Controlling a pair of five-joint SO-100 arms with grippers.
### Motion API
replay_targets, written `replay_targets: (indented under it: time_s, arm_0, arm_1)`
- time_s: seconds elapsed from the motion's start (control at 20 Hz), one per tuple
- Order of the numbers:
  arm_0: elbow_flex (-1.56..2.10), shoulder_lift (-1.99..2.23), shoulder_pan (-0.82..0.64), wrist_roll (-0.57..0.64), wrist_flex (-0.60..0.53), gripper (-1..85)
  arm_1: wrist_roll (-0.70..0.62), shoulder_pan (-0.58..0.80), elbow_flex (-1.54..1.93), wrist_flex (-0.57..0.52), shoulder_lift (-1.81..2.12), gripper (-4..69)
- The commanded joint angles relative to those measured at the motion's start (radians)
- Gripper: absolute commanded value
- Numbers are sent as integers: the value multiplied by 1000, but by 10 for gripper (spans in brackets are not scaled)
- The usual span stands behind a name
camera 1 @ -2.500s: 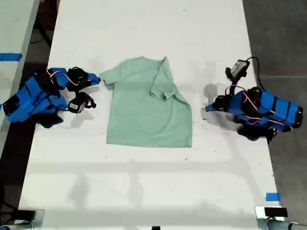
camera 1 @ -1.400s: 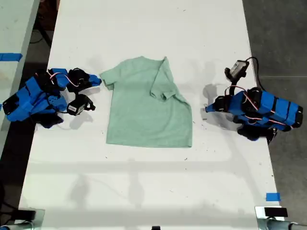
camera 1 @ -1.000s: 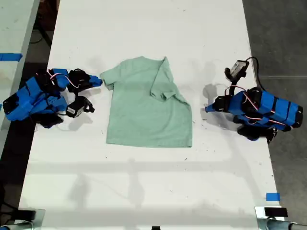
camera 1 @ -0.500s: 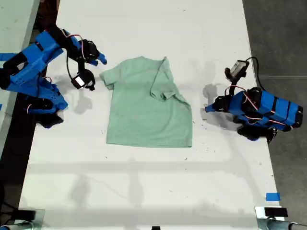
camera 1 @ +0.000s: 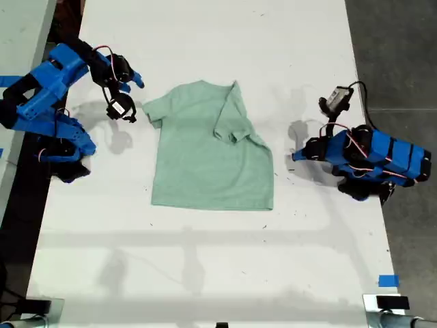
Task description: Fold t shirt
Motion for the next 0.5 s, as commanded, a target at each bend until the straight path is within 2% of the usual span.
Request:
replay_targets:
  time_s: [0.0,0.3,0.45]
  arm_0:
    - [64,12,34,-21,-58,215]
    - [140,-120,83,-29,-160,289]
    - [153,-216,95,-43,-222,287]
  arm_1:
    - [-6,0,12,-25,-3,12]
    - [-8,5,12,-25,-3,12]
    - [-8,0,12,-25,-3,12]
